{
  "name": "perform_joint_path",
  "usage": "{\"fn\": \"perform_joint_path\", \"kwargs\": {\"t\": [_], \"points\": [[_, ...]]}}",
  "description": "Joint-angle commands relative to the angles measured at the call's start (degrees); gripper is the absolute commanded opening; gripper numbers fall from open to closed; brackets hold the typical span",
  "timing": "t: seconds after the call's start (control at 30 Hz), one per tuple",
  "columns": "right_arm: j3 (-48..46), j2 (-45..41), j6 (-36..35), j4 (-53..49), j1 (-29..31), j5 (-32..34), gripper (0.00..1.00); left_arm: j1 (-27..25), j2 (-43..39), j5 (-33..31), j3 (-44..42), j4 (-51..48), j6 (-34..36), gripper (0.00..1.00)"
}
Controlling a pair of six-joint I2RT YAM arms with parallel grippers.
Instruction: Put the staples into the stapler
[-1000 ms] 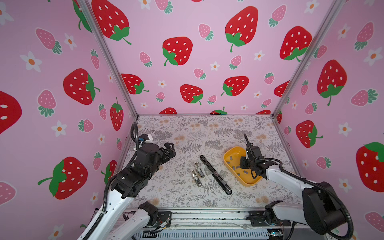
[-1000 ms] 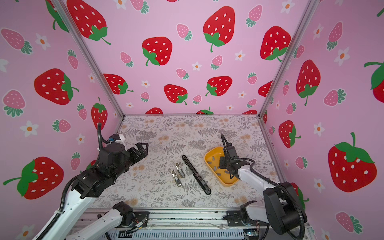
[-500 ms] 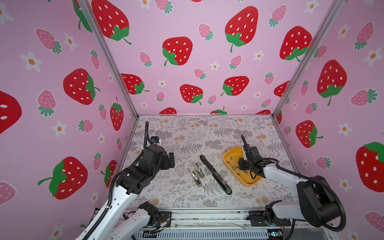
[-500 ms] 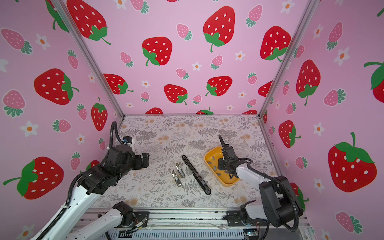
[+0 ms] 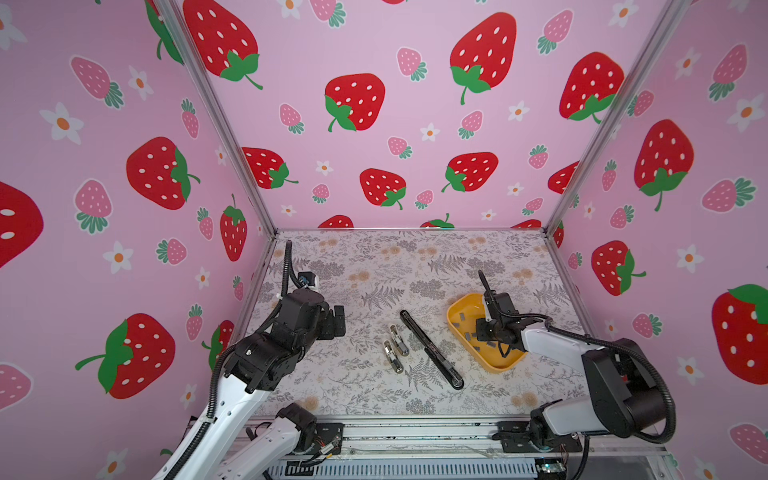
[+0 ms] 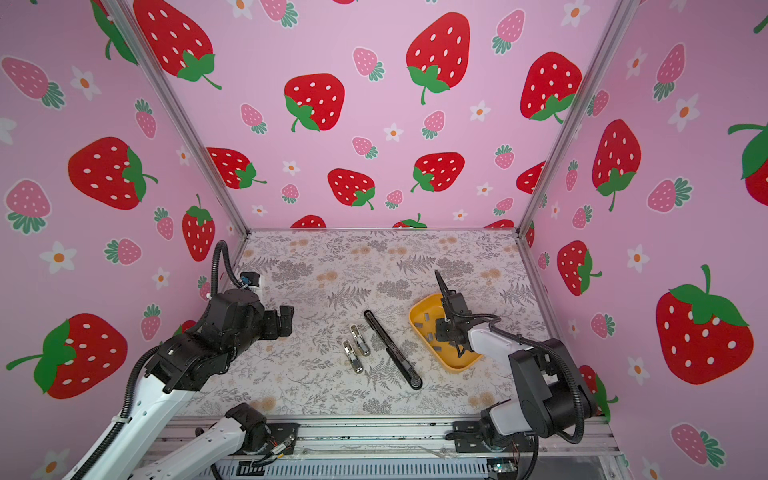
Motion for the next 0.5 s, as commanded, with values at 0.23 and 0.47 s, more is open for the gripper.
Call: {"fn": "perform_joint_path", "kwargs": {"t": [0.23, 0.47], "points": [[0.5, -0.7, 0.7, -3.3, -0.2, 0.7, 0.25, 0.2, -3.1, -1.7, 1.8, -1.4, 0.6, 0.99], [-0.4, -2.0, 2.0, -4.0, -0.1, 1.5, 0.29, 0.4, -3.7, -1.1, 1.7, -1.2, 0.6, 0.99]]}}
